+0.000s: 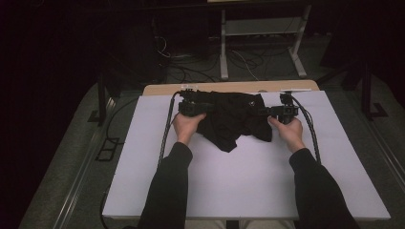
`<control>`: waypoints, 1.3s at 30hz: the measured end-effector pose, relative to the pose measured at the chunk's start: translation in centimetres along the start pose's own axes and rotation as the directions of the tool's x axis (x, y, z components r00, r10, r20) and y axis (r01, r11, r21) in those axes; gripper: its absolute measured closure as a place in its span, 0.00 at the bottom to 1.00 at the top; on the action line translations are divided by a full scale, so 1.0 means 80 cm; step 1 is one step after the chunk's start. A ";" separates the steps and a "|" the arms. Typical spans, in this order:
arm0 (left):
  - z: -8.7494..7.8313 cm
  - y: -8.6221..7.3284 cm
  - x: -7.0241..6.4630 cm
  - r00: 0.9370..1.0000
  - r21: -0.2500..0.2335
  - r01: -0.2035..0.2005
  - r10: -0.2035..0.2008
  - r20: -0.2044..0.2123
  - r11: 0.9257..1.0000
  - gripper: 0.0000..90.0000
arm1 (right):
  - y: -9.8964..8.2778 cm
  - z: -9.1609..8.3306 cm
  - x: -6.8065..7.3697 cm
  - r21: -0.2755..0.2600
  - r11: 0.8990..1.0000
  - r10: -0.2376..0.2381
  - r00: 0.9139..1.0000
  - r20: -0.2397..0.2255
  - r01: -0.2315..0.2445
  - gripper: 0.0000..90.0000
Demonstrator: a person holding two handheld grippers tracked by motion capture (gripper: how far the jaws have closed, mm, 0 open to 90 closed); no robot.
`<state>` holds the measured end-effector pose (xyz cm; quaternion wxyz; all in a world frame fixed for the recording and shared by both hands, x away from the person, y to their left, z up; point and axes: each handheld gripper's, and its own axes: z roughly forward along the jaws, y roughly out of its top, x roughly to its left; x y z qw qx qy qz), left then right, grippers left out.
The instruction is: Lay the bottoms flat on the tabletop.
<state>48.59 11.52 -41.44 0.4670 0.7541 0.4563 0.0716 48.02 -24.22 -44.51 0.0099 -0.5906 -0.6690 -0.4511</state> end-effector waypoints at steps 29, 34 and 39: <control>-0.026 -0.103 -0.045 0.996 0.045 0.067 -0.064 -0.068 0.997 0.28 | -0.048 0.025 0.048 0.066 0.936 -0.351 0.933 0.080 0.346 0.17; -0.007 -0.102 -0.051 0.989 0.030 0.075 -0.071 -0.128 0.997 0.60 | -0.048 0.029 0.051 0.041 0.937 -0.350 0.930 0.111 0.348 0.31; -0.011 -0.097 -0.054 0.992 0.047 0.032 -0.026 -0.125 0.998 0.93 | -0.047 0.031 0.054 0.049 0.934 -0.356 0.922 0.150 0.353 0.67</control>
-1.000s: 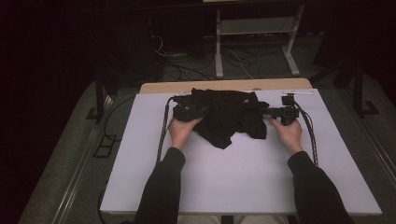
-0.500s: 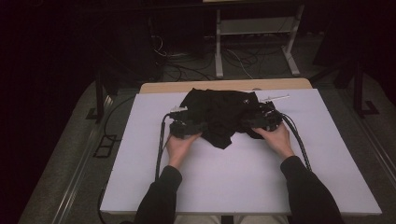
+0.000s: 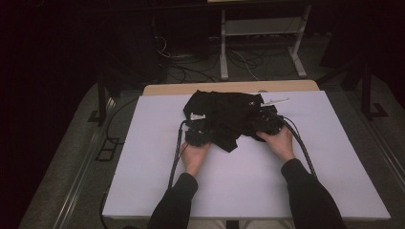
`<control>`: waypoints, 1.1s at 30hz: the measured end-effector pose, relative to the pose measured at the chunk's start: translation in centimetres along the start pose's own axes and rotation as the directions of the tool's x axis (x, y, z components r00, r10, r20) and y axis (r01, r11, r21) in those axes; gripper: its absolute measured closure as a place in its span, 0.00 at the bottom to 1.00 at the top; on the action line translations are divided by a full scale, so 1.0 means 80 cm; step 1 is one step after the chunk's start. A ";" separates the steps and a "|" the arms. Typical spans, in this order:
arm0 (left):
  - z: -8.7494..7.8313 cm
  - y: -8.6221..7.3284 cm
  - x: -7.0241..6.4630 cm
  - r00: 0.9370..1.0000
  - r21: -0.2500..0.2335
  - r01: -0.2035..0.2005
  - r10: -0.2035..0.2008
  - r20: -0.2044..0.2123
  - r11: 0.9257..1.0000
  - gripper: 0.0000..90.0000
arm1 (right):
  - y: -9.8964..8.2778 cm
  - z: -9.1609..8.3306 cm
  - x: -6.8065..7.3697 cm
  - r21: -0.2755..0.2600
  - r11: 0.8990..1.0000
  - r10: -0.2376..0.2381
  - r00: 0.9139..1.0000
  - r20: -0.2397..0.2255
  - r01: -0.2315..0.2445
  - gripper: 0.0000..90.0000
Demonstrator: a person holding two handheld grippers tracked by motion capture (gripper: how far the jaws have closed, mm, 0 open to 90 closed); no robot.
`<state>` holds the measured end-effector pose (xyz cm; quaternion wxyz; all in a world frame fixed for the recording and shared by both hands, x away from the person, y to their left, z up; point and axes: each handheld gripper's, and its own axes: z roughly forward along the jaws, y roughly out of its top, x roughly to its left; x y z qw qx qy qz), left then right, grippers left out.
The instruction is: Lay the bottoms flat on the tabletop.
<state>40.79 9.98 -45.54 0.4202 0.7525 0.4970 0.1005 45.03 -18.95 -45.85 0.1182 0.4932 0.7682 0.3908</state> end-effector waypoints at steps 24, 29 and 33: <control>-0.121 0.006 0.054 0.980 0.097 -0.192 0.195 -0.024 0.977 0.95 | -0.003 -0.117 -0.040 -0.024 0.971 0.222 0.937 -0.269 -0.237 0.96; -0.117 0.004 0.053 0.975 0.117 -0.211 0.217 -0.043 0.970 0.94 | -0.016 -0.140 -0.033 -0.024 0.970 0.220 0.921 -0.320 -0.240 0.96; -0.107 0.004 0.049 0.972 0.128 -0.222 0.229 -0.048 0.967 0.94 | -0.022 -0.154 -0.026 -0.024 0.972 0.213 0.914 -0.346 -0.235 0.96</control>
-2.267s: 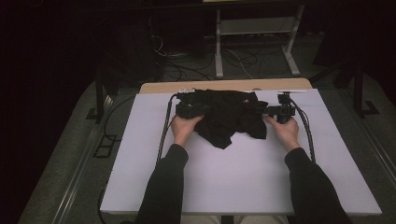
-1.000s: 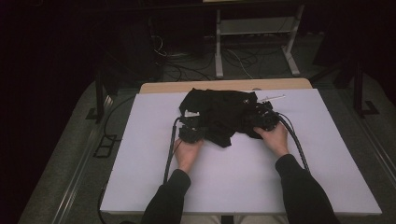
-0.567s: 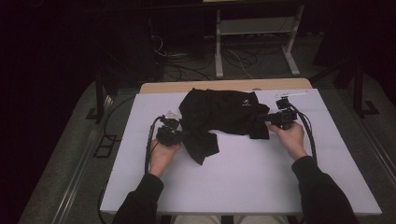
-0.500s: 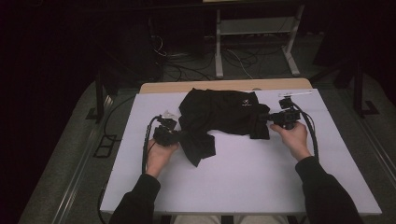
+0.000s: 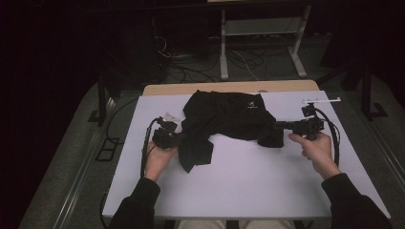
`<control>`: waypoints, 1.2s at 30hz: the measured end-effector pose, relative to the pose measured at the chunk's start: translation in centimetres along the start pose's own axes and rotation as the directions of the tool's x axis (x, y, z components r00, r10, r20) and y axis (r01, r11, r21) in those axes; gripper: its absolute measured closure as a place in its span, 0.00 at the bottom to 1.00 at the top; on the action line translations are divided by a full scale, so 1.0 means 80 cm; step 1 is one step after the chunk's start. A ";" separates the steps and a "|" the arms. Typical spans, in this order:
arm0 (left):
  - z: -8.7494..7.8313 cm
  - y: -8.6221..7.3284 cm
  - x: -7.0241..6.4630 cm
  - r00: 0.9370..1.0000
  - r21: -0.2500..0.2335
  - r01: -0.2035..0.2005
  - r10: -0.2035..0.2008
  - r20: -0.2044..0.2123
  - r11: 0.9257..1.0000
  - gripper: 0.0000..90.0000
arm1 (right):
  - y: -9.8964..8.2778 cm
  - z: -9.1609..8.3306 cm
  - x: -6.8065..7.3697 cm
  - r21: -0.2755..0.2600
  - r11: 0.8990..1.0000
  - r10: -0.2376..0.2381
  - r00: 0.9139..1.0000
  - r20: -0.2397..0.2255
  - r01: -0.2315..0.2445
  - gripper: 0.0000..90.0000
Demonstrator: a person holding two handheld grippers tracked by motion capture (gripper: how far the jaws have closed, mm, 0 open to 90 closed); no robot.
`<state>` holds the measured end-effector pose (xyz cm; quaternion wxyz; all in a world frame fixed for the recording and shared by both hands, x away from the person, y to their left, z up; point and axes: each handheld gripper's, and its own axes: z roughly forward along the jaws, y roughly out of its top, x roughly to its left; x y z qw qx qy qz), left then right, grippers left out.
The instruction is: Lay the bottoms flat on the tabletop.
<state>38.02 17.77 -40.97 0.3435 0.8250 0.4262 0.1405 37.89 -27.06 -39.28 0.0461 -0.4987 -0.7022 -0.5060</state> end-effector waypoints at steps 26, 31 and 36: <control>-0.006 0.032 -0.038 0.999 -0.138 -0.033 0.036 0.019 0.990 0.45 | -0.041 -0.015 -0.097 -0.007 0.986 0.165 0.984 0.060 -0.165 0.94; 0.022 0.052 -0.089 0.987 -0.158 -0.068 0.089 0.136 0.985 0.41 | -0.044 -0.008 -0.096 0.006 0.987 0.160 0.985 0.069 -0.161 0.94; 0.064 0.069 -0.142 0.962 -0.157 -0.082 0.120 0.247 0.984 0.39 | -0.045 -0.009 -0.095 -0.007 0.987 0.158 0.986 0.060 -0.158 0.94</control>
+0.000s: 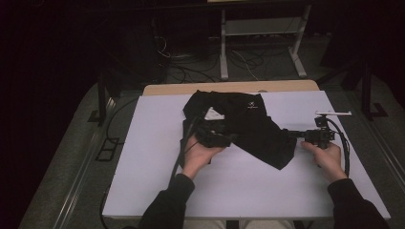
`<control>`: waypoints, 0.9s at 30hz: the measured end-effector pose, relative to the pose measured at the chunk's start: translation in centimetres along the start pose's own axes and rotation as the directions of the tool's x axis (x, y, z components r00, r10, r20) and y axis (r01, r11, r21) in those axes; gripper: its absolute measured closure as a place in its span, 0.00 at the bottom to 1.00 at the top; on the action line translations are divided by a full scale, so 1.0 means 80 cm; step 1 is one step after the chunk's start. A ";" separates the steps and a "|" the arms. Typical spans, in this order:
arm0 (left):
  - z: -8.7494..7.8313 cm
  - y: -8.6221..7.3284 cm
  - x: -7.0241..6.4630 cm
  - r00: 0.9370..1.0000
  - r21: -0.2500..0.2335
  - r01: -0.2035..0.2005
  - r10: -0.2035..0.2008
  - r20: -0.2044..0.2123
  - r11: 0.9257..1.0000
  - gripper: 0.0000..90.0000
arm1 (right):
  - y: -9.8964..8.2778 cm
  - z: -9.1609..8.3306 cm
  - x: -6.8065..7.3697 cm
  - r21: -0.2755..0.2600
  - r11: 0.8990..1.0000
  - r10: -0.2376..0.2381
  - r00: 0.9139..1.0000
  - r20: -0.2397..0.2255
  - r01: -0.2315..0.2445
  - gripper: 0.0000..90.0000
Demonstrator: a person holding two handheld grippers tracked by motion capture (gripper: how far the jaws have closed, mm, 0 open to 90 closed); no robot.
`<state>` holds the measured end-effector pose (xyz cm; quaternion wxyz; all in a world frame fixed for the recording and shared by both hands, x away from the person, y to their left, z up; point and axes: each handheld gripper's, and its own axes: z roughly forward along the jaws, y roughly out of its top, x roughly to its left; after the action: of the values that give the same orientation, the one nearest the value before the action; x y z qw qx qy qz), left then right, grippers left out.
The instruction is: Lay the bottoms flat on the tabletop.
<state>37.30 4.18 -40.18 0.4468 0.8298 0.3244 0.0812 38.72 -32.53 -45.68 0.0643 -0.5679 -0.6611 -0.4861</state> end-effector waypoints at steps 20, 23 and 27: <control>0.127 0.009 -0.071 0.987 0.060 0.036 -0.045 0.154 0.998 0.36 | -0.004 -0.006 -0.002 -0.020 1.000 0.006 1.000 -0.028 -0.007 0.94; 0.139 0.007 -0.080 0.992 0.070 0.000 -0.009 0.126 0.998 0.36 | -0.004 -0.006 -0.001 -0.020 1.000 0.005 1.000 -0.029 -0.005 0.94; 0.152 0.007 -0.088 0.996 0.060 0.006 -0.011 0.086 0.998 0.35 | -0.004 -0.004 0.001 -0.021 1.000 0.003 1.000 -0.031 -0.003 0.94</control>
<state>37.25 -8.73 -45.82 0.4358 0.8441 0.3104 0.0338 38.30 -32.71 -45.65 0.0693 -0.5620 -0.6541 -0.5015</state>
